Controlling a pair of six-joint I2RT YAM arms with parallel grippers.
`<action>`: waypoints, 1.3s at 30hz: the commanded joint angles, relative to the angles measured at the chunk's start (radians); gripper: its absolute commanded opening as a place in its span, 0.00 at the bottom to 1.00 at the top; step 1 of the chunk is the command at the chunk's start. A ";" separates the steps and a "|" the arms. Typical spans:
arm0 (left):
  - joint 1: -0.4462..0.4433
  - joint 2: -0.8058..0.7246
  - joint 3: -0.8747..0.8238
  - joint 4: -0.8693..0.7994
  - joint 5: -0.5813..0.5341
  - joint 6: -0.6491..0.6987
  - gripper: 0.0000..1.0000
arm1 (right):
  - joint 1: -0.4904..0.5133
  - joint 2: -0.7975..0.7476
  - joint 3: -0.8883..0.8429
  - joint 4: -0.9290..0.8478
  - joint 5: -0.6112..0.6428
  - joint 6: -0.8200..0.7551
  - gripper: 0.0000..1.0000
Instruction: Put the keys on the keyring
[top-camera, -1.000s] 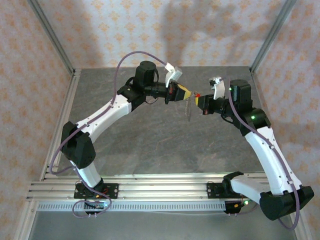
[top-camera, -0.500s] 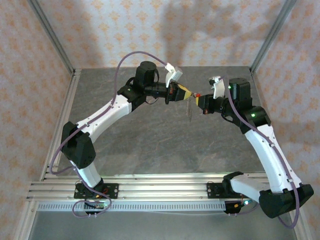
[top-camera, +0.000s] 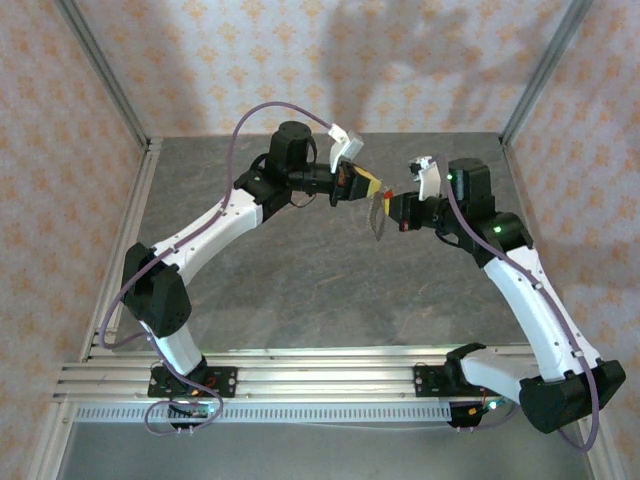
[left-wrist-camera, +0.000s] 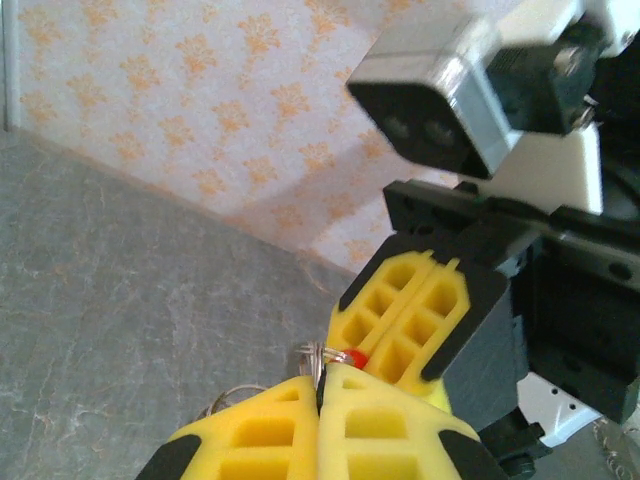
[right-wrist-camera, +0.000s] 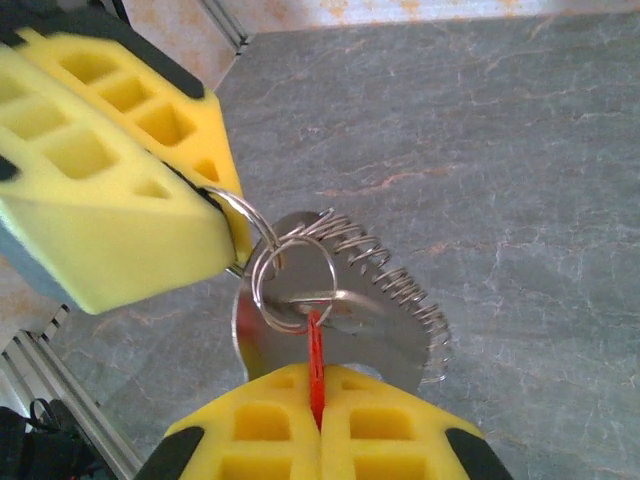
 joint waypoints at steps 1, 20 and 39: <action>0.004 -0.003 0.012 0.087 -0.010 -0.031 0.00 | 0.005 -0.003 -0.039 0.040 0.003 0.010 0.00; 0.001 0.000 0.030 0.022 -0.001 0.016 0.00 | -0.004 -0.025 -0.019 0.041 0.072 -0.001 0.00; -0.020 0.019 0.049 -0.024 0.012 0.044 0.00 | 0.015 0.025 0.056 0.053 0.072 -0.002 0.00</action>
